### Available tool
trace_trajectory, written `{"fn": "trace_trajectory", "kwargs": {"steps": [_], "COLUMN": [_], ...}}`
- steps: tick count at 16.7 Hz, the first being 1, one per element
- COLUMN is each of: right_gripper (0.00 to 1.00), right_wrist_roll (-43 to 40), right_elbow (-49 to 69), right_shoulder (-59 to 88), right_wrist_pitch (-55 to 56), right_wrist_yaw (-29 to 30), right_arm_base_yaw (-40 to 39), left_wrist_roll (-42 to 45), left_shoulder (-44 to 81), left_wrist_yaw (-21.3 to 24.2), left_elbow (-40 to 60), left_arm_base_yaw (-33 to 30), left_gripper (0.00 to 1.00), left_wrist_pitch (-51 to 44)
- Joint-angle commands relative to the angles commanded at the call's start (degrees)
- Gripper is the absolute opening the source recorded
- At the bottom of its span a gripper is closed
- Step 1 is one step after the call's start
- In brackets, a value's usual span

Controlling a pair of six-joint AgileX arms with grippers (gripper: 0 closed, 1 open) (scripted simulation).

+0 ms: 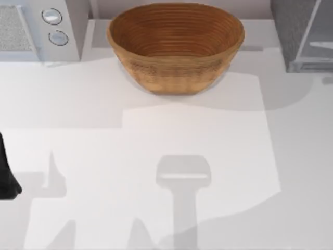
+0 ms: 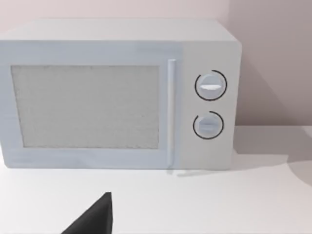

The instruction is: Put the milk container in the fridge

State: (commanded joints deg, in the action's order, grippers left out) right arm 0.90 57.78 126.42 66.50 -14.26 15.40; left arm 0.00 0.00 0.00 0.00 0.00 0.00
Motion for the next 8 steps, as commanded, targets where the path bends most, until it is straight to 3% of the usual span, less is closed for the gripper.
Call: {"fn": "trace_trajectory", "kwargs": {"steps": [8], "right_gripper": [0.0], "right_wrist_roll": [-0.08], "right_elbow": [26.08], "right_shoulder": [8.62], "right_wrist_pitch": [-12.29], "right_wrist_yaw": [1.81], "right_arm_base_yaw": [-1.88], "left_wrist_roll": [0.0], "left_shoulder": [0.0], "left_wrist_yaw": [0.0], "left_elbow": [0.0], "left_arm_base_yaw": [0.0], "left_gripper": [1.0], "left_wrist_pitch": [0.0]}}
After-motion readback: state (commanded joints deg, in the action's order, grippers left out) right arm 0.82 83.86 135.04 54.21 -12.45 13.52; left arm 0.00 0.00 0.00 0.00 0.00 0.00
